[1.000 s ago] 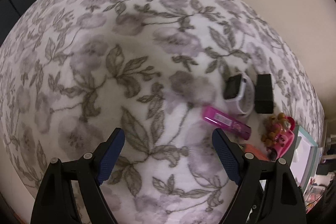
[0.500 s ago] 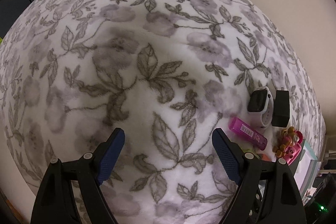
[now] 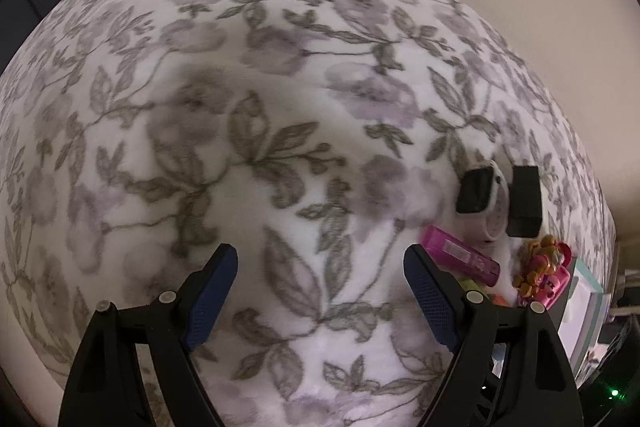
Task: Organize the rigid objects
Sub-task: 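Move both tools back to the remaining items beside the tray, then grasp the pink stick with the left tool while the right tool grasps the orange-blue fidget toy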
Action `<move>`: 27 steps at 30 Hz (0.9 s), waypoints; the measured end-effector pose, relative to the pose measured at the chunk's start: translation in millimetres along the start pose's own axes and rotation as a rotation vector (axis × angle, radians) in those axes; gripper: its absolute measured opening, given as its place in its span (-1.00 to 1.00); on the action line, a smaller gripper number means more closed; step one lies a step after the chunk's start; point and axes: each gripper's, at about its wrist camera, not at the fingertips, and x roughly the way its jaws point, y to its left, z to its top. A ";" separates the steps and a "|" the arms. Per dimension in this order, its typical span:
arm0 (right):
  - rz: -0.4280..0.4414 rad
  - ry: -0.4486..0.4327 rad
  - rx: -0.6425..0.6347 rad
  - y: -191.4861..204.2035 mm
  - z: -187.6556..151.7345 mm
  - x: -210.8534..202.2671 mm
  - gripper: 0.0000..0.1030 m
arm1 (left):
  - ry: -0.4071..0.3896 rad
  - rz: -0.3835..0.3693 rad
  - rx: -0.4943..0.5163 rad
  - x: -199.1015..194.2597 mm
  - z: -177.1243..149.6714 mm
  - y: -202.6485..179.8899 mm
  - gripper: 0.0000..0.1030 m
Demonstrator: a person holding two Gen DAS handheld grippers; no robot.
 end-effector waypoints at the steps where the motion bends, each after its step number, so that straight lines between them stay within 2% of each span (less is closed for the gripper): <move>1: 0.013 0.002 0.008 -2.9 0.1 -1.4 0.69 | 0.000 -0.004 0.017 0.8 -0.4 -4.3 0.66; 6: 0.052 0.016 0.031 -14.9 -0.3 -6.8 0.49 | 0.001 -0.026 0.069 3.3 -3.3 -17.9 0.66; 11: 0.066 0.041 0.026 -17.3 -0.9 -6.8 0.48 | 0.007 -0.025 0.097 5.3 -3.6 -27.7 0.66; 16: 0.089 0.135 -0.009 -17.6 -1.8 -8.1 0.48 | 0.016 -0.012 0.081 5.4 -3.6 -21.2 0.66; 21: 0.107 0.193 -0.016 -18.6 -5.3 -9.8 0.50 | 0.019 -0.006 0.077 1.9 -2.9 -17.1 0.66; 26: 0.141 0.195 -0.039 -22.7 -6.7 -12.2 0.52 | 0.024 0.000 0.071 -4.4 -4.3 -9.9 0.66; 27: 0.148 0.198 -0.058 -22.8 -7.5 -13.4 0.60 | 0.025 0.001 0.069 -5.2 -4.7 -8.2 0.66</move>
